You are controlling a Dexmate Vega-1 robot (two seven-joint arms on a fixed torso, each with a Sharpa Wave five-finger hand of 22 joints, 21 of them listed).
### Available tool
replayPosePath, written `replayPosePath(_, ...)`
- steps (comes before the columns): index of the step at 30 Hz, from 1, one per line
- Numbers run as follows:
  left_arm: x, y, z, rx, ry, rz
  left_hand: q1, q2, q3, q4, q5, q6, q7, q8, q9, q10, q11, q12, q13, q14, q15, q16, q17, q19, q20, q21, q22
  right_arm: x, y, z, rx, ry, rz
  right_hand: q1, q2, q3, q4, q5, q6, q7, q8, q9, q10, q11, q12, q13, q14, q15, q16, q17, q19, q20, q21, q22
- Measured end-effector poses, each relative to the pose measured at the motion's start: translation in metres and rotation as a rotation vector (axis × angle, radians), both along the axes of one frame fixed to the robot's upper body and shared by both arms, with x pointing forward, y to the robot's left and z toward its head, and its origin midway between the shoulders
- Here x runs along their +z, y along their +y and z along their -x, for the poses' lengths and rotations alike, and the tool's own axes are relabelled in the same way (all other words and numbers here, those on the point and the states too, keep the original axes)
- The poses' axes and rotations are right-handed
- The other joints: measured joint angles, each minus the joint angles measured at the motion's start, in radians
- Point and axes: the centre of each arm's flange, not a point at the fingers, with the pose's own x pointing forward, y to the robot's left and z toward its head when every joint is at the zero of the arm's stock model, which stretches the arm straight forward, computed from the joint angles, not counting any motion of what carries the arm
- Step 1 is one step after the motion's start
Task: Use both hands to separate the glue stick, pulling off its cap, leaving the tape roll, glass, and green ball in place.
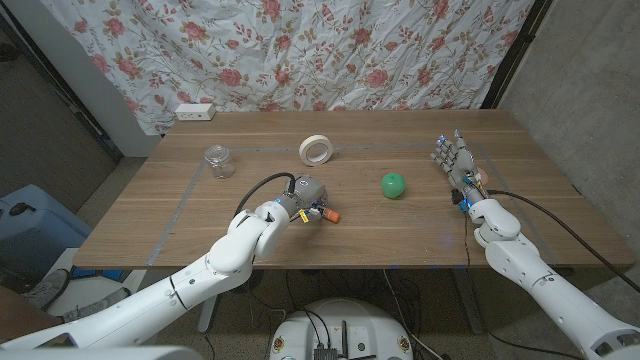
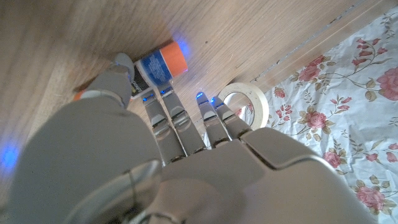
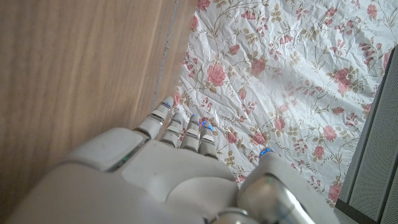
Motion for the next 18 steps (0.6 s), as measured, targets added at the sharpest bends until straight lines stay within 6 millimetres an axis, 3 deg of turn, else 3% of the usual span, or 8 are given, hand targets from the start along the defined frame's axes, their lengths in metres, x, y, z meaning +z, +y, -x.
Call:
replayPosePath(7,0.002,0.0,0.002,-0.007,-0.003,-0.008,0.012,0.003,0.0,0.0,0.0,0.016,0.016,0.003,0.0,0.014,0.007,0.001,0.006,0.004,0.004,0.0,0.0,0.014,0.003,0.002,0.0,0.002,0.0,0.004,-0.001,-0.008,0.009,0.0,0.0,0.003,-0.003,0.0,0.0,0.0,0.0,0.0,0.0,0.0,0.0,0.0,0.0,0.0,0.0,0.0,0.0,0.0,0.0,0.0)
replayPosePath(18,0.015,-0.001,0.006,-0.025,-0.03,-0.016,0.012,0.003,-0.006,-0.003,0.0,0.025,0.018,0.006,0.001,0.028,0.003,0.001,0.006,0.012,0.002,0.0,0.0,0.014,0.003,0.002,0.0,0.006,0.0,0.01,0.002,-0.02,0.026,0.0,0.0,0.004,-0.004,0.0,0.0,0.0,0.0,0.0,0.0,0.0,0.0,0.0,0.0,0.0,0.0,-0.002,0.0,0.0,0.0,0.0)
